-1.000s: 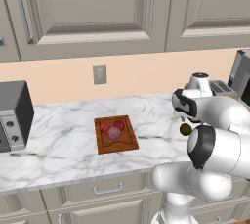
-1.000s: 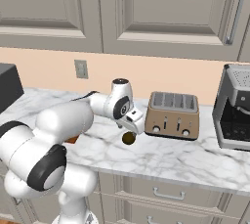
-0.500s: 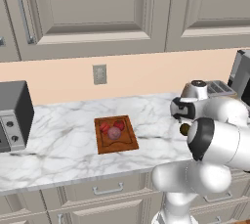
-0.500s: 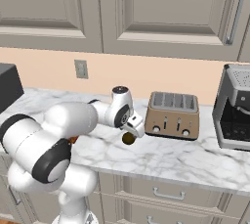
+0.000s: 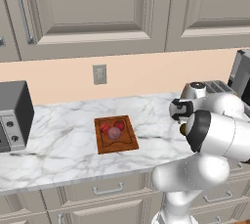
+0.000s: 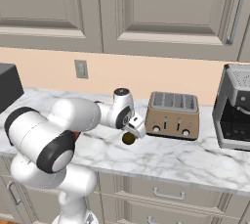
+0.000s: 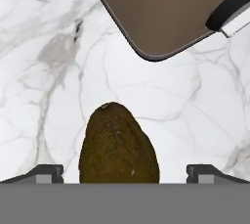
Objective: Place the avocado, onion, tomato, and bell pepper on the cutting board.
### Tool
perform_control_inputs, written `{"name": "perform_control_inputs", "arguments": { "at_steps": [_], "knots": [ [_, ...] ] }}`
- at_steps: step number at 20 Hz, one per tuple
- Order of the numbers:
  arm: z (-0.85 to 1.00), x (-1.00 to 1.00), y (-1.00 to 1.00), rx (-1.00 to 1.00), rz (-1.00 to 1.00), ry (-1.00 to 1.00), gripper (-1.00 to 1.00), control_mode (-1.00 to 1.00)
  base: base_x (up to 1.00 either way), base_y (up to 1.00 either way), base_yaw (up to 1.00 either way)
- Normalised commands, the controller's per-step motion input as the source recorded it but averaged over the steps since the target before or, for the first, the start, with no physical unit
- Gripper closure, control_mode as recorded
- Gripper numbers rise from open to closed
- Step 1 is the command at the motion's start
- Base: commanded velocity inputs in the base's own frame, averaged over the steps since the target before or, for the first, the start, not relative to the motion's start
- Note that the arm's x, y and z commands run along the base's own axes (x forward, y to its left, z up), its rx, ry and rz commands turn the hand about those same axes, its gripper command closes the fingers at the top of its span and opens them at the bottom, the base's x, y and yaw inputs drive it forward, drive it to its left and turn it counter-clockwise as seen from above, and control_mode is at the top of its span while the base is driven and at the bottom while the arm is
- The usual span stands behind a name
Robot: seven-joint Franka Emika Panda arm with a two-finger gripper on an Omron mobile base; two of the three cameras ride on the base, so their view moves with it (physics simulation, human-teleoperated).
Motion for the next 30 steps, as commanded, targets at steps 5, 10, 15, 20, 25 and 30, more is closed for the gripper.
{"name": "perform_control_inputs", "arguments": {
  "at_steps": [5, 10, 15, 20, 25, 30],
  "knots": [
    [-0.15, 0.00, 0.00, -0.02, 0.00, 0.00, -1.00, -1.00, 0.00, 0.00, 0.00],
    [-0.13, 0.02, 0.03, 0.00, 0.00, 0.00, -1.00, -1.00, 0.00, 0.00, 0.00],
    [-0.17, 0.01, 0.05, -0.01, 0.00, -0.02, -1.00, -1.00, 0.00, 0.00, 0.00],
    [-0.03, 0.01, 0.02, 0.00, 0.00, -0.01, 1.00, -1.00, 0.00, 0.00, 0.00],
    [0.51, 0.00, 0.00, 0.12, 0.00, -0.13, 1.00, -1.00, 0.00, 0.00, 0.00],
    [0.96, 0.00, 0.15, 0.16, 0.02, -0.11, 1.00, -1.00, 0.00, 0.00, 0.00]
  ]
}}
